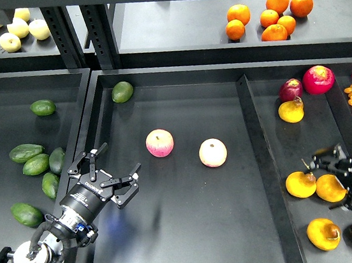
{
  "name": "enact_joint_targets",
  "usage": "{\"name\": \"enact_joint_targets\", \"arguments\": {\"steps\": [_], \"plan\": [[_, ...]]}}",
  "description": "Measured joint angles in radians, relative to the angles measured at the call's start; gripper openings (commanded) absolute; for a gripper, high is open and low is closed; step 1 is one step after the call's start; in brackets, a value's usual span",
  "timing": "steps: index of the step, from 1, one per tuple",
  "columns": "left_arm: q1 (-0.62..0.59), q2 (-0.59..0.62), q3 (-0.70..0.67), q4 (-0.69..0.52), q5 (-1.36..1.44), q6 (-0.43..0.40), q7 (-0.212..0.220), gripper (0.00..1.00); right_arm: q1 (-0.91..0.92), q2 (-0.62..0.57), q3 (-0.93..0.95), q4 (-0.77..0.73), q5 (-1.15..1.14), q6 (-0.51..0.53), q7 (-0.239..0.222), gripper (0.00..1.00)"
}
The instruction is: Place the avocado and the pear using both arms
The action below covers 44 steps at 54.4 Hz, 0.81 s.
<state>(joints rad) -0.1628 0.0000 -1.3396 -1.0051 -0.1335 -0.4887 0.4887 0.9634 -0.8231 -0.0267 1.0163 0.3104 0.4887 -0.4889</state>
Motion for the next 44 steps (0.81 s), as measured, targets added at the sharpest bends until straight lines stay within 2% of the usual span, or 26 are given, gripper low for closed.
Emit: {"name": "enact_joint_targets", "arguments": {"steps": [9,22,33,44], "plan": [[-0.003,0.000,-0.007,-0.007,0.000,0.000,0.000,0.99,-0.036,-0.002,0.152,-0.027,0.111,0.000,0.000,1.00],[-0.013,0.000,-0.009,0.003,0.000,0.000,0.000,0.99,-0.198,0.035,0.418,-0.060,0.199,0.000,0.000,1.00],[-0.030,0.000,-0.009,0.001,0.000,0.000,0.000,0.99,-0.366,0.146,0.668,-0.090,0.205,0.000,0.000,1.00],[-0.045,0.000,-0.011,0.002,0.000,0.000,0.000,0.99,-0.442,0.274,0.900,-0.093,0.203,0.000,0.000,1.00]]}}
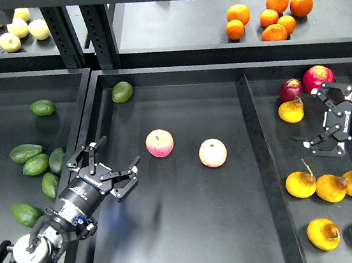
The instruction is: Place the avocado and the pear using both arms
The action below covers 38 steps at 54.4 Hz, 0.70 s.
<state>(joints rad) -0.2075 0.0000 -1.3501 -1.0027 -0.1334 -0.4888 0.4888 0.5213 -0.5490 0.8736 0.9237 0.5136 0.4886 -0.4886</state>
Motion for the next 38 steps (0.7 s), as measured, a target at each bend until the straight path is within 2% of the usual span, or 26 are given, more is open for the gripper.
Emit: {"name": "enact_joint_targets", "arguments": {"steps": [6,7,19,38], "plan": [[-0.003,0.000,-0.003,0.003,0.000,0.000,0.000,0.99,-0.038,0.087,0.114,0.000,-0.004,0.000,0.000,1.00],[-0.004,0.000,-0.003,0.003,0.000,0.000,0.000,0.99,-0.056,0.132,0.162,0.000,-0.007,0.000,0.000,1.00],[-0.007,0.000,0.001,0.004,0.000,0.000,0.000,0.99,-0.116,0.304,0.337,0.001,-0.063,0.000,0.000,1.00],[-0.014,0.000,0.004,0.009,0.000,0.000,0.000,0.99,-0.227,0.515,0.481,0.004,-0.091,0.000,0.000,1.00]]}}
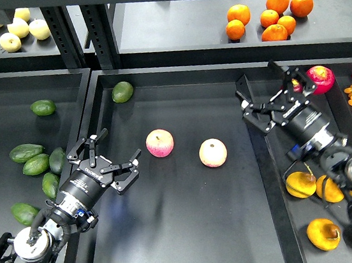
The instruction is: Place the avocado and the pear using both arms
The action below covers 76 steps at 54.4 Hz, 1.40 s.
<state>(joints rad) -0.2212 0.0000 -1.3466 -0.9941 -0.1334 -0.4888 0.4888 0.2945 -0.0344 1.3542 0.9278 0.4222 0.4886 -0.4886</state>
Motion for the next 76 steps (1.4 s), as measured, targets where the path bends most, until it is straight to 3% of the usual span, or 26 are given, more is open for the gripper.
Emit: {"name": "enact_joint_targets", "arguments": {"steps": [32,76], "plan": [[0.010,0.000,-0.003,-0.013,0.000,0.000,0.000,0.99,-0.256,0.035,0.025,0.102,0.001,0.000,0.000,1.00],[0.008,0.000,0.002,-0.029,0.000,0.000,-0.012,0.99,-0.268,0.034,-0.023,0.175,-0.009,0.000,0.000,1.00]]}}
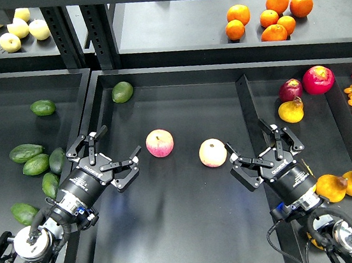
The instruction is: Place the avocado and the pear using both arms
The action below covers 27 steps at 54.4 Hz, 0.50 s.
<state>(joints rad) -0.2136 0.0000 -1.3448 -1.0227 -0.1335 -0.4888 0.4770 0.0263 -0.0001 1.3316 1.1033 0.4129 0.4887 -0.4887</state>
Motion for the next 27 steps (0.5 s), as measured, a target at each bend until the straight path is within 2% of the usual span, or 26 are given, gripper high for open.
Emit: {"name": "enact_joint_targets", "arguments": {"steps": [13,27], "plan": [[-0.001,0.000,-0.002,0.005,0.000,0.000,-0.032,0.99,0.006,0.000,0.000,0.044,0.000,0.000,0.000,1.00],[0.001,0.000,-0.004,0.001,0.000,0.000,-0.040,0.99,0.023,0.000,0.000,0.067,-0.001,-0.023,0.000,1.00]]}}
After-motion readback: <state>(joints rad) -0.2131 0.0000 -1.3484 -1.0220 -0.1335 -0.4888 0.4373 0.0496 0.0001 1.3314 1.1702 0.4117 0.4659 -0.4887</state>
